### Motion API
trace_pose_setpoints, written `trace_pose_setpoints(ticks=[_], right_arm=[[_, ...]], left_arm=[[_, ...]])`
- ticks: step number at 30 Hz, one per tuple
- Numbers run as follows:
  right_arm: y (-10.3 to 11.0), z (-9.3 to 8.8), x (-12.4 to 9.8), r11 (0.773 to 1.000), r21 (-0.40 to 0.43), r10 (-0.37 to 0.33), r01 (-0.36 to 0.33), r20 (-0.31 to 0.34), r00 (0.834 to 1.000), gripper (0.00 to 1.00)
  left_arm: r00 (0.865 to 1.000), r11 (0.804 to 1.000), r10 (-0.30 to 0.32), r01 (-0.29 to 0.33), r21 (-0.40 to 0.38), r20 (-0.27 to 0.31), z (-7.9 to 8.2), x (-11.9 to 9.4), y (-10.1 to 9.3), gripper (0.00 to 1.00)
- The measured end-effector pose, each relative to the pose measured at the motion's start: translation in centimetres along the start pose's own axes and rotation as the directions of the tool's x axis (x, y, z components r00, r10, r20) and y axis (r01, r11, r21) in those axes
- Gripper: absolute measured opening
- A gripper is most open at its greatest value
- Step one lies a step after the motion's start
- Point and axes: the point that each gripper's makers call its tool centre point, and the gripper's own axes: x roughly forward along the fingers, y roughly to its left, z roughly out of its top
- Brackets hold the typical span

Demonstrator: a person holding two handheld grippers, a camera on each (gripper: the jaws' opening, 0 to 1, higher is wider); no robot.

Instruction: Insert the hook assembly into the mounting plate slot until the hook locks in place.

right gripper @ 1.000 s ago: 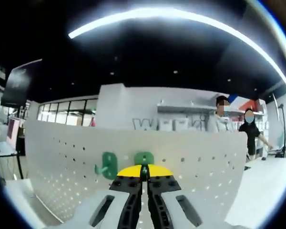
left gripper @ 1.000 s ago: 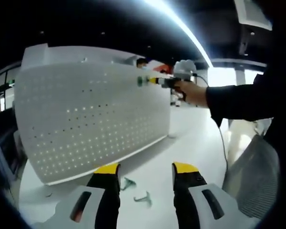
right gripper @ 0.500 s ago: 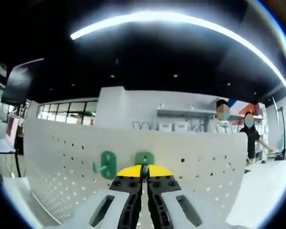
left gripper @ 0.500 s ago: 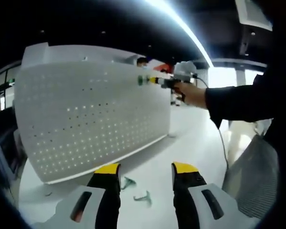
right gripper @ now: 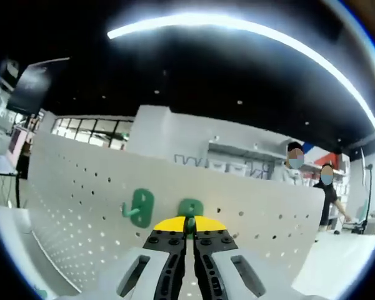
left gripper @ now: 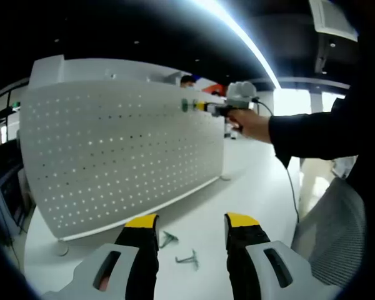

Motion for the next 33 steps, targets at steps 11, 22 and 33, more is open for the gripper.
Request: trace_pose_setpoints(ticks=[11, 22, 33], right_arm=[[0.1, -0.3, -0.2, 0.997, -0.071, 0.007, -0.010, -0.041, 0.999, 0.02], [-0.4, -0.8, -1.0, 1.000, -0.010, 0.006, -0.007, -0.070, 0.998, 0.08], [-0.4, -1.3, -2.7, 1.000, 0.020, 0.006, -0.005, -0.084, 0.996, 0.17]], left_arm=[[1.000, 1.000, -0.006, 0.006, 0.005, 0.002, 0.0, 0.1, -0.1, 0.43], [1.000, 1.000, -0.011, 0.011, 0.007, 0.004, 0.2, 0.1, -0.2, 0.43], [1.000, 1.000, -0.017, 0.017, 0.014, 0.002, 0.2, 0.1, -0.4, 0.43]])
